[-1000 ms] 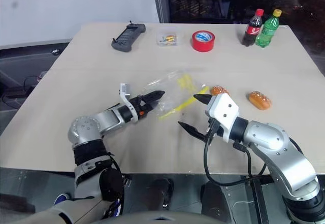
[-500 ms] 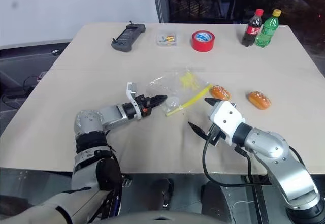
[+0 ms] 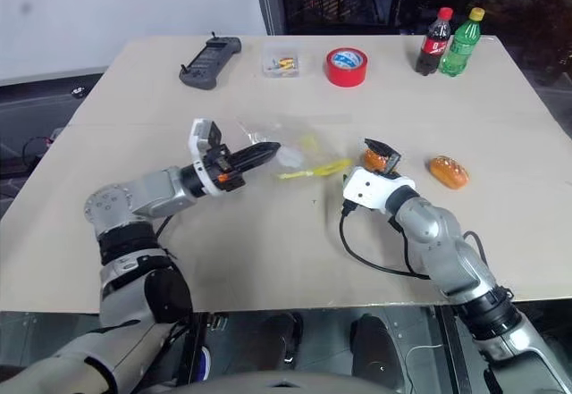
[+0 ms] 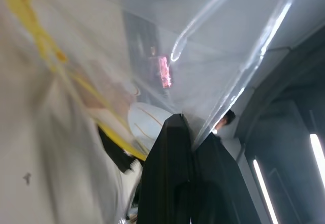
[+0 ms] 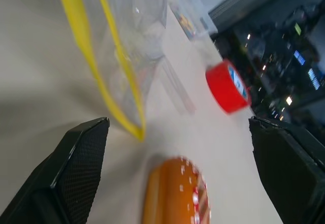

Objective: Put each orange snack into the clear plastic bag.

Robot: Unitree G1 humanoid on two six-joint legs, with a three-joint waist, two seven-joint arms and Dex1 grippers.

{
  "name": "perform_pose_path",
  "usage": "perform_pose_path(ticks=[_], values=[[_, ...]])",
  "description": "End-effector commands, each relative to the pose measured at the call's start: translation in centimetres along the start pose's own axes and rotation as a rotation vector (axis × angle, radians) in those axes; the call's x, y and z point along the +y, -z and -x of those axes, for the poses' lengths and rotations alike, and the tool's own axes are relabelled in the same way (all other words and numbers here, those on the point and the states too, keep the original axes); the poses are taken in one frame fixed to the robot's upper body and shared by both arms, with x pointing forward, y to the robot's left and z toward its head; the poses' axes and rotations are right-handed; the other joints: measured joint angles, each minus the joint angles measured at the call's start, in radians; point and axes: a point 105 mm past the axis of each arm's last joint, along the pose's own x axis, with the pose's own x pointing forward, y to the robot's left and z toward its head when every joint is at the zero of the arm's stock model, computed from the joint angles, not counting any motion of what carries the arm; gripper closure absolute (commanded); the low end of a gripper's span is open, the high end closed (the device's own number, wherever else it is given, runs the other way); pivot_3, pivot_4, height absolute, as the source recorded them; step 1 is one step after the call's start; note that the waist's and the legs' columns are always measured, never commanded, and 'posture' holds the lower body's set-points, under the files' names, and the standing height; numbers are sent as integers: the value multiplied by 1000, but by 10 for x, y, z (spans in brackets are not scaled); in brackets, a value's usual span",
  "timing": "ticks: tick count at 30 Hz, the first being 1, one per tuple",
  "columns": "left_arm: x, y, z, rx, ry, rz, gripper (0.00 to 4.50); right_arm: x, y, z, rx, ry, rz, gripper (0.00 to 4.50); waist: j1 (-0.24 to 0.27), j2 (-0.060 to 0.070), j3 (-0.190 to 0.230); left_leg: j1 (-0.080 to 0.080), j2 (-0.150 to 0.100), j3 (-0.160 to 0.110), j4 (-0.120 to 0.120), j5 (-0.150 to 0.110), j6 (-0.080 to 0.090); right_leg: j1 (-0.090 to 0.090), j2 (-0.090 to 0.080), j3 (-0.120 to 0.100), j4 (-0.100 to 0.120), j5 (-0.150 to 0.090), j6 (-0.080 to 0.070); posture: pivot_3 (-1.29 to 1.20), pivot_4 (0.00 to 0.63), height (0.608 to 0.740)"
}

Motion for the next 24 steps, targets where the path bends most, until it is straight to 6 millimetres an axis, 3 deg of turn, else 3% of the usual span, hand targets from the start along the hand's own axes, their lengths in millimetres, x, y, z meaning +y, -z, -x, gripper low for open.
perform_pose_path(ticks=[1,11,20,24], values=[[-18,1,2,9,55,-38,4476,3,-18,-10,-99,-2,-17,0,0,0,0,0,0,0,0,0,0,0,0,0,0,0,0,0,150,740],[-22,3,3,-69,18,-20,4476,14,-33,-19,-167,-35,-180,0,0,0,0,1,0,1,0,0,0,0,0,2,1,0,-1,0,150,740],[-25,2,5,-95,19,-37,4476,15,-29,-34,-164,-22,-259,0,-1,0,0,1,0,2,-1,0,0,0,1,3,1,0,-1,0,150,740],[-27,0,8,-106,18,-48,4500,12,-32,-42,-186,-13,-299,1742,-3,0,0,2,0,3,-1,0,0,0,1,4,1,0,-1,0,150,740]])
